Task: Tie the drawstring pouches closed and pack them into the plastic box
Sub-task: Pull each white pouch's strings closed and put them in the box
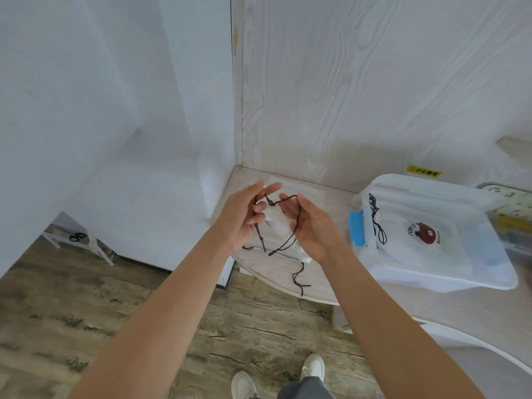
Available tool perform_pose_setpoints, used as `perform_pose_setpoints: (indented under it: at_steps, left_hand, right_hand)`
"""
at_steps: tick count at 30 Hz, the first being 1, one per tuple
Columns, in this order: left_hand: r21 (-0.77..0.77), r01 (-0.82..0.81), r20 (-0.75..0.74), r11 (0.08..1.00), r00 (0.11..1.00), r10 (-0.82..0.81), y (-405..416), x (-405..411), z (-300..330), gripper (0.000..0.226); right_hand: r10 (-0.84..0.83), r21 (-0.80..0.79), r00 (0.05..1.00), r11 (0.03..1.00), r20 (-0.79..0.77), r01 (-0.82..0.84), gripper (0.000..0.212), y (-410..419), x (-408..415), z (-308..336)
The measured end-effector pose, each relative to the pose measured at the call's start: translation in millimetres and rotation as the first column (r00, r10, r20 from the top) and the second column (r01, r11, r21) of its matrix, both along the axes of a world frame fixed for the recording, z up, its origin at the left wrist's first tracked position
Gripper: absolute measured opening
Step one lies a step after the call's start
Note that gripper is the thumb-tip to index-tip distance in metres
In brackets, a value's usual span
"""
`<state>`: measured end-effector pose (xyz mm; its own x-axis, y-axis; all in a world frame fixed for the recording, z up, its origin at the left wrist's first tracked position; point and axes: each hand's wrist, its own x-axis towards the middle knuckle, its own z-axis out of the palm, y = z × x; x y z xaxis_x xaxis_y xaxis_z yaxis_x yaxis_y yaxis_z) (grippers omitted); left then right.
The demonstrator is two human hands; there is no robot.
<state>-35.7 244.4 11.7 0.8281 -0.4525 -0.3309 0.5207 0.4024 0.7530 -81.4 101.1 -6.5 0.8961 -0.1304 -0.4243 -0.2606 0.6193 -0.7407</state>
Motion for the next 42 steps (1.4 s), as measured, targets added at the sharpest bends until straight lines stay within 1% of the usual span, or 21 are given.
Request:
perform_pose_setpoints:
  at_steps: [3,5,7,9,11,14,16,19,21,23,25,28,30,32,35,36,37,39,40,41,42]
  left_hand:
    - [-0.096,-0.010,-0.035,0.995,0.999,0.007,-4,-1,-3,0.018]
    - [-0.091,-0.006,-0.017,0.996,1.000,0.004,-5,-3,-7,0.014]
    - [-0.046,0.033,0.020,0.998,0.999,-0.032,-4,-6,-9,0.020]
    - [0.010,0.080,0.056,0.997,0.995,-0.080,-2,-8,-10,0.029]
    - [0.078,0.116,0.107,0.990,0.986,-0.124,-1,-10,-10,0.034]
    - [0.226,0.135,0.189,0.965,0.965,-0.179,-2,-10,-11,0.035]
    - [0.288,0.126,0.233,0.949,0.952,-0.197,-2,-11,-12,0.034]
    - [0.327,0.080,0.305,0.942,0.934,-0.185,-3,-13,-14,0.037]
    - [0.355,0.045,0.363,0.934,0.914,-0.183,-3,-12,-15,0.042]
    - [0.417,0.037,0.424,0.908,0.876,-0.230,-3,-12,-15,0.048]
    - [0.480,0.037,0.466,0.877,0.836,-0.290,-4,-12,-12,0.049]
    - [0.545,0.013,0.530,0.838,0.769,-0.357,-5,-9,-10,0.046]
    - [0.591,0.008,0.550,0.807,0.728,-0.410,-7,-6,-12,0.044]
    - [0.629,0.017,0.544,0.777,0.704,-0.456,-9,-4,-12,0.043]
    - [0.640,0.024,0.530,0.768,0.710,-0.463,-8,0,-9,0.036]
    - [0.654,0.018,0.530,0.757,0.703,-0.474,-8,2,-8,0.033]
    - [0.682,0.011,0.526,0.731,0.687,-0.502,-7,2,-8,0.029]
    - [0.733,-0.012,0.523,0.680,0.650,-0.552,-10,0,-6,0.024]
    - [0.737,-0.024,0.525,0.676,0.650,-0.549,-11,-2,-6,0.022]
    - [0.721,-0.021,0.518,0.693,0.680,-0.518,-12,-3,-6,0.020]
    - [0.685,-0.001,0.492,0.728,0.738,-0.462,-12,-3,-6,0.019]
  right_hand:
    - [-0.088,0.148,0.996,0.985,-0.012,0.088,0.026,-1,2,0]
    - [-0.121,0.276,0.993,0.954,0.011,0.113,0.026,-2,3,1]
    - [-0.103,0.326,0.992,0.942,0.066,0.076,0.021,-5,4,2]
    - [-0.049,0.249,0.990,0.968,0.129,0.016,0.017,-8,4,4]
    - [0.014,0.102,0.987,0.994,0.159,-0.031,0.015,-6,4,7]
    - [0.057,-0.167,0.993,0.985,0.107,-0.038,0.013,-2,7,10]
    - [0.049,-0.275,0.997,0.961,0.067,-0.029,0.012,0,11,12]
    - [0.050,-0.293,0.998,0.955,0.041,-0.036,0.014,1,15,14]
    - [0.083,-0.231,0.995,0.971,0.048,-0.070,0.017,0,17,14]
    - [0.117,-0.200,0.991,0.974,0.062,-0.102,0.023,-3,16,13]
    - [0.134,-0.287,0.989,0.951,0.062,-0.111,0.020,-7,17,12]
    - [0.111,-0.493,0.994,0.865,0.013,-0.090,0.007,-12,17,12]
    - [0.138,-0.548,0.990,0.830,0.024,-0.103,0.004,-11,17,10]
    - [0.223,-0.534,0.974,0.829,0.049,-0.163,0.012,-11,17,9]
    - [0.372,-0.386,0.927,0.863,0.045,-0.327,0.016,-15,15,16]
    - [0.400,-0.398,0.916,0.846,0.036,-0.354,0.017,-16,14,16]
    - [0.403,-0.456,0.915,0.818,0.016,-0.352,0.020,-16,13,16]
    - [0.332,-0.582,0.943,0.760,-0.034,-0.289,0.022,-15,13,13]
    - [0.286,-0.602,0.956,0.754,-0.058,-0.262,0.021,-14,13,13]
    - [0.254,-0.591,0.964,0.766,-0.083,-0.253,0.020,-14,13,13]
    - [0.236,-0.547,0.966,0.797,-0.105,-0.254,0.019,-15,13,13]
